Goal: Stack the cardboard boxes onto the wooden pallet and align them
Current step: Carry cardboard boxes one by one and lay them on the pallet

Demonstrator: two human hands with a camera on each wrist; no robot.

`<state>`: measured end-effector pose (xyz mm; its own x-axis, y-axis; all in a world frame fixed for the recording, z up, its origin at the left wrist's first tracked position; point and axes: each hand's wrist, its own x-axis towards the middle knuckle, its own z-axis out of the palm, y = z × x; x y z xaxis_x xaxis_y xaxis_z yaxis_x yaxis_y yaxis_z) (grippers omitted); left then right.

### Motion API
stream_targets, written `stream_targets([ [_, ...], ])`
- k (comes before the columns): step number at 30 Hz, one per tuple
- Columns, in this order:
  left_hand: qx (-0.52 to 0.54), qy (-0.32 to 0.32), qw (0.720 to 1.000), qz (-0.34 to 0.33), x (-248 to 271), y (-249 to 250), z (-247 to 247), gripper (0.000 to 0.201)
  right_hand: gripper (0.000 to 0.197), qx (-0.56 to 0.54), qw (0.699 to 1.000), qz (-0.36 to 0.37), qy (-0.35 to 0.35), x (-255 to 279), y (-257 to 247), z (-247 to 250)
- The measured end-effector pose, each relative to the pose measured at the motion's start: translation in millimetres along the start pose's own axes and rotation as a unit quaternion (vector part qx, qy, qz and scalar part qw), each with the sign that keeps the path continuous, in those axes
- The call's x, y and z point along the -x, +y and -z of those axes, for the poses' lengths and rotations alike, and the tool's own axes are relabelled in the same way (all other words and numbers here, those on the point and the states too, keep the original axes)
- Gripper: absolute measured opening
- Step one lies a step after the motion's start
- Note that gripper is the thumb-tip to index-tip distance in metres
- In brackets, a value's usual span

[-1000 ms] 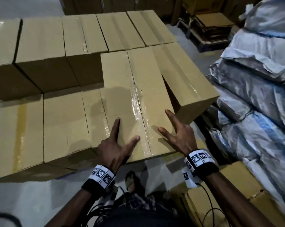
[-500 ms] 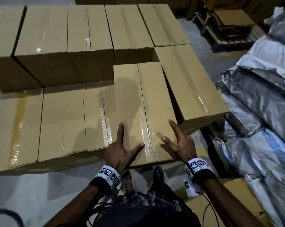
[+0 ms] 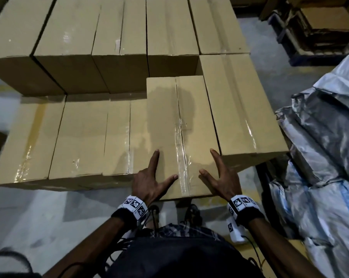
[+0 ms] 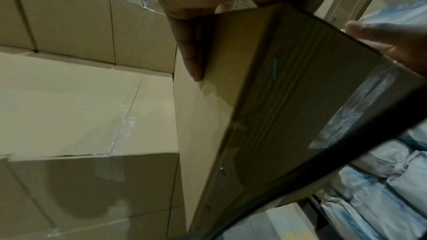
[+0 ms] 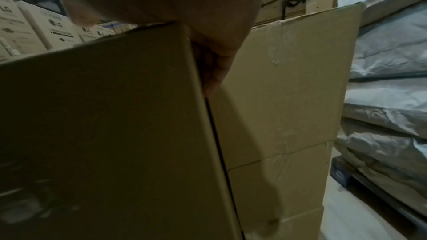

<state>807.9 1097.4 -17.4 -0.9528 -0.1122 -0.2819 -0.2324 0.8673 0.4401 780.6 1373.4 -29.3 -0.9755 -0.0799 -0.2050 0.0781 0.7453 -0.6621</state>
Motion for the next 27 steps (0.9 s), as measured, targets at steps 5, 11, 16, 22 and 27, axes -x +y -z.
stream_targets([
  [5, -0.017, -0.023, 0.999, -0.013, -4, -4, 2, 0.108, 0.083, 0.046, 0.998, 0.012, -0.047, 2, 12, 25],
  [11, 0.051, -0.091, 0.992, -0.072, 8, -18, 8, 0.127, 0.086, 0.155, 0.976, 0.152, 0.001, 11, 33, 44],
  [16, 0.055, -0.146, 0.984, -0.09, 19, -28, 5, 0.138, 0.113, 0.295, 0.917, 0.253, -0.086, 9, 46, 45],
  [22, 0.047, -0.141, 0.981, -0.123, 8, -26, 4, 0.136, 0.13, 0.36, 0.899, 0.224, -0.111, -11, 47, 38],
  [27, 0.03, -0.141, 0.983, -0.11, -6, -28, 4, 0.139, 0.135, 0.382, 0.893, 0.209, -0.111, -22, 41, 39],
])
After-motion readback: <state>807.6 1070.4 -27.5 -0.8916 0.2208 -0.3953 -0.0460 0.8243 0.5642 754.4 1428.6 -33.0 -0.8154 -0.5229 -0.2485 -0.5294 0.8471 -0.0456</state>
